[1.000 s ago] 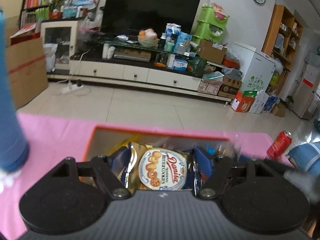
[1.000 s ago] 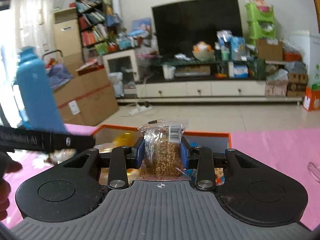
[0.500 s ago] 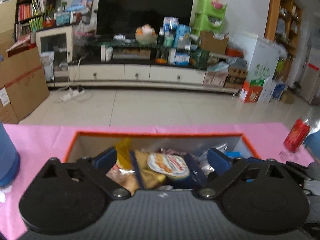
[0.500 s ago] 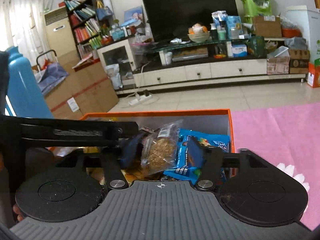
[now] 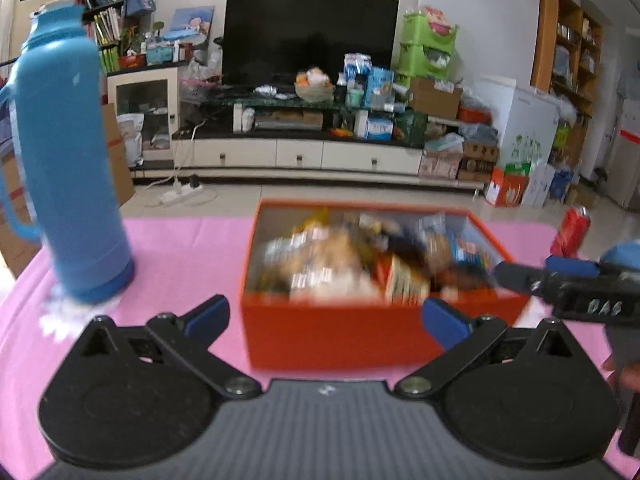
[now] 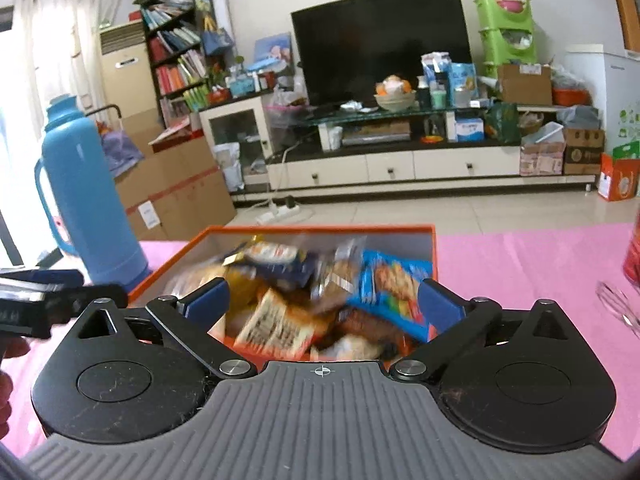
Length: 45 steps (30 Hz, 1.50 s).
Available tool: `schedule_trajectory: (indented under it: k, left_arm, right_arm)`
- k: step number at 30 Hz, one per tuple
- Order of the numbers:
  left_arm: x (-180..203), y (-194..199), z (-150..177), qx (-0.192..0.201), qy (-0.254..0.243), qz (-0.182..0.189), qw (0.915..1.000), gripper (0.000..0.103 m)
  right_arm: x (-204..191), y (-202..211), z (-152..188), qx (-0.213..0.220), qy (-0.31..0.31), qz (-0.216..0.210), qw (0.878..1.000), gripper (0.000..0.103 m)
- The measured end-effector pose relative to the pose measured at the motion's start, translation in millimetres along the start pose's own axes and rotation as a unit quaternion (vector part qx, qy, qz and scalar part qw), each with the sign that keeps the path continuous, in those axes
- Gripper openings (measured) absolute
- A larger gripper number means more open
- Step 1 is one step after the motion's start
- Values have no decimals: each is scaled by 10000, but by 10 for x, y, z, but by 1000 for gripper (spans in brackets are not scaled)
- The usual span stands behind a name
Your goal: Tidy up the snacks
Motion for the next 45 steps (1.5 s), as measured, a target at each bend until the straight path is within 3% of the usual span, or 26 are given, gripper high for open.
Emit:
schedule_trajectory:
  k: [7, 12, 17, 23, 33, 45]
  left_arm:
    - [135, 192, 609, -324, 206, 47, 9993, 102]
    - [159, 126, 685, -576, 312, 2, 9978, 102]
    - [115, 116, 687, -584, 388, -59, 9975, 102]
    - [61, 77, 680, -625, 423, 68, 9971, 102]
    - [-2, 68, 729, -732, 394, 64, 9965, 102]
    - [128, -14, 776, -850, 224, 91, 9961, 102]
  right_arm:
    - [65, 633, 635, -374, -438, 323, 9978, 93]
    - [97, 904, 939, -585, -614, 508, 9951, 93]
    - [97, 918, 897, -448, -767, 549, 9945, 93]
    - [128, 710, 941, -651, -1178, 585, 9892, 93]
    - [5, 464, 989, -774, -979, 774, 9892, 93]
    - [-31, 443, 1008, -831, -919, 623, 9903, 93]
Point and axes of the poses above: each gripper's, at about its wrist camera, not at the fingertips, and y roughly against the way its jaws point, x to its right, z to its underside, the point moved 2 cm from there along -y, roughly the way its jaws point, and after that the axes turned 8 degrees about -y, right-handed, at the moved point
